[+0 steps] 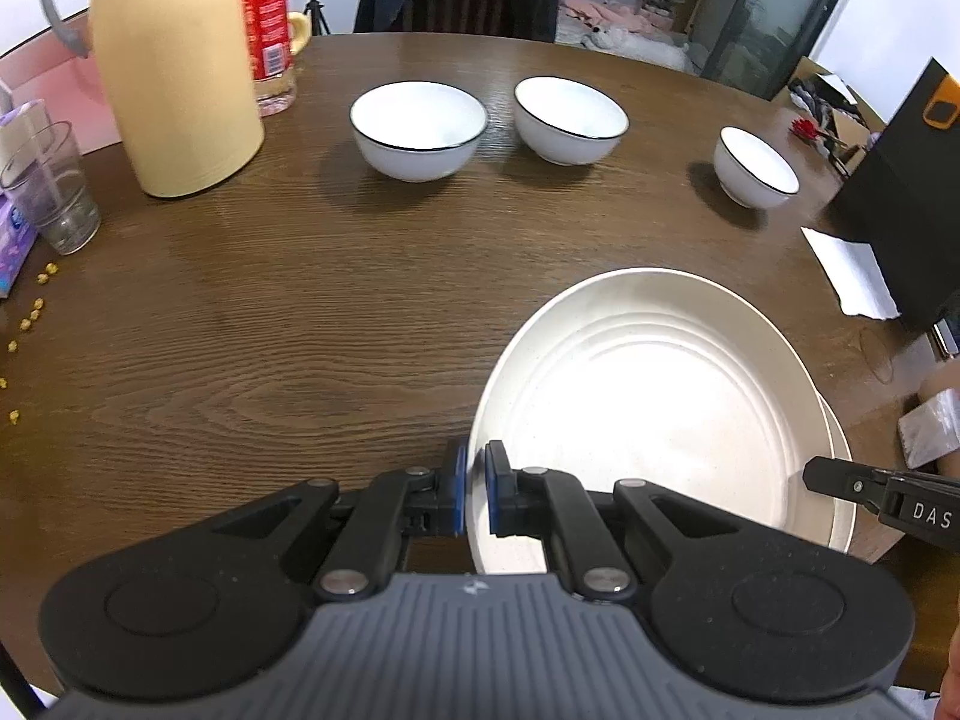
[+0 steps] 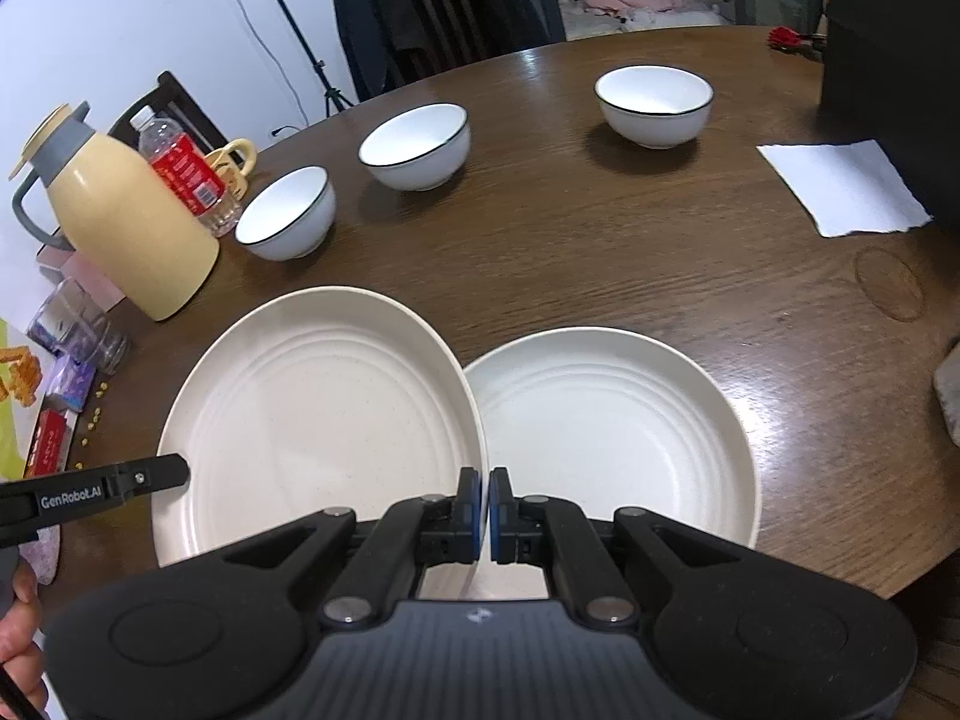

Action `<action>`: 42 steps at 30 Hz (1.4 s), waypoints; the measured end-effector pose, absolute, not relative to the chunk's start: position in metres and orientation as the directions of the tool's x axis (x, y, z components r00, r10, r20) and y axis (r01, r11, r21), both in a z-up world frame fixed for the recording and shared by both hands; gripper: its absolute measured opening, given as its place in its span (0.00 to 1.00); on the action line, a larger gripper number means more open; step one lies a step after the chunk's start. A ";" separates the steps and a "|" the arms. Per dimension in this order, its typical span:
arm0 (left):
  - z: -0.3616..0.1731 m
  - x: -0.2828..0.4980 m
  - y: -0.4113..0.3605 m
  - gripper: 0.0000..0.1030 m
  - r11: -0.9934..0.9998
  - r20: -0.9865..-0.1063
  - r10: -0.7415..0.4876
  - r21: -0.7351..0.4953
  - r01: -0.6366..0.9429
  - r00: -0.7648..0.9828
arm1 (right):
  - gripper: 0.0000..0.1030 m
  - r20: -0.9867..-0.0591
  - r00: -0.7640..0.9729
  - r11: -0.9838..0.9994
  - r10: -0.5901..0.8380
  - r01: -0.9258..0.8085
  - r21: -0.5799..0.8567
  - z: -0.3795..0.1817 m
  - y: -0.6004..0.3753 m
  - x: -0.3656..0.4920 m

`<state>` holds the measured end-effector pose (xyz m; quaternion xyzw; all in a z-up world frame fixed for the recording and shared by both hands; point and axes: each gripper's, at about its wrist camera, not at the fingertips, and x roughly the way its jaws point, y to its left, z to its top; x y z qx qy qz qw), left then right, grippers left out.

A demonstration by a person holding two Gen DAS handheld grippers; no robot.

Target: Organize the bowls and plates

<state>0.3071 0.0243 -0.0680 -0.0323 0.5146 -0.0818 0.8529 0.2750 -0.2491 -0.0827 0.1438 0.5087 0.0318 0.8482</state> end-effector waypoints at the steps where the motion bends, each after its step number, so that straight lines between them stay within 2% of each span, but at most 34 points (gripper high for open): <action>1: -0.068 0.307 0.022 0.07 0.984 -0.873 -0.175 -0.139 0.111 0.456 | 0.03 -0.854 0.482 0.956 0.197 0.098 0.276 -0.083 -0.252 0.274; 42: -0.079 0.318 -0.068 0.07 0.946 -0.884 -0.252 -0.138 0.294 0.395 | 0.03 -0.870 0.486 0.924 0.090 0.285 0.254 -0.091 -0.328 0.237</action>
